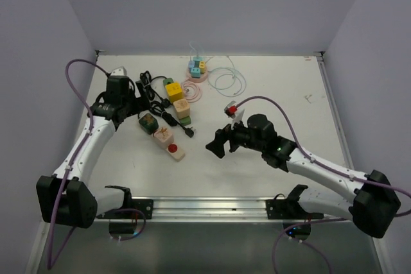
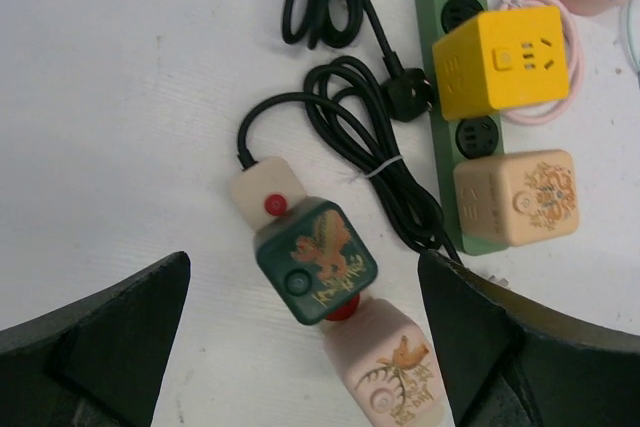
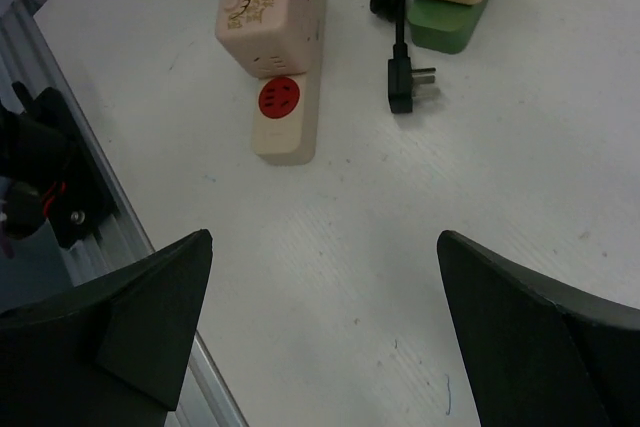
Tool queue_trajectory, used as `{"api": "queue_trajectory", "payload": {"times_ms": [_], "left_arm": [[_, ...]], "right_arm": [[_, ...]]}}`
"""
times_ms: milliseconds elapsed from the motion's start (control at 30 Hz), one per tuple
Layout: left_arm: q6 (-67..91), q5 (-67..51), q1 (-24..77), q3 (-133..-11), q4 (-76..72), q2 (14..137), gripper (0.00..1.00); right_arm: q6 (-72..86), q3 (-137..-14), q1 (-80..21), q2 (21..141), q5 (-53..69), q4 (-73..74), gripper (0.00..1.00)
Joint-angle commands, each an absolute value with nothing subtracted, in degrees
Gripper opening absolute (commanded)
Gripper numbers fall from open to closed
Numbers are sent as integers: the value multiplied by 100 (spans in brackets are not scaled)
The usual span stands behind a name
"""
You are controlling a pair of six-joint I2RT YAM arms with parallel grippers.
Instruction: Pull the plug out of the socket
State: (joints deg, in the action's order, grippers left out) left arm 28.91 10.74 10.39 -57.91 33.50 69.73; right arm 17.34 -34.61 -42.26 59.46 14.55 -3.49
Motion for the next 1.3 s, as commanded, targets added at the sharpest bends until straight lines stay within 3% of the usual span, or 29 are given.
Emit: {"api": "queue_trajectory", "payload": {"times_ms": [0, 200, 500, 967, 1067, 1167, 1200, 1267], "left_arm": [[2365, 615, 485, -5783, 2857, 6987, 100], [2101, 414, 483, -5266, 2121, 6742, 100], [1723, -113, 492, -5098, 1996, 6390, 100], [1705, 316, 483, -5054, 2092, 6100, 100], [1670, 194, 483, -5036, 2092, 6117, 100], [1644, 35, 483, -4984, 2066, 6073, 99], [1635, 26, 483, -4931, 2039, 6021, 99], [1626, -149, 492, -4896, 1969, 5951, 99]], "right_arm": [[985, -3936, -4805, 6520, 713, -1195, 99], [264, -5429, -5536, 8207, 36, -1020, 99], [44, -6722, -5800, 10043, 300, -1169, 99], [211, -7646, -6090, 11329, 317, -1143, 99], [255, -7603, -6117, 11312, 237, -1143, 90], [237, -7279, -6126, 11058, 211, -1222, 67], [229, -7225, -6126, 10970, 185, -1135, 53], [158, -6963, -6126, 10628, 132, -1081, 42]]}}
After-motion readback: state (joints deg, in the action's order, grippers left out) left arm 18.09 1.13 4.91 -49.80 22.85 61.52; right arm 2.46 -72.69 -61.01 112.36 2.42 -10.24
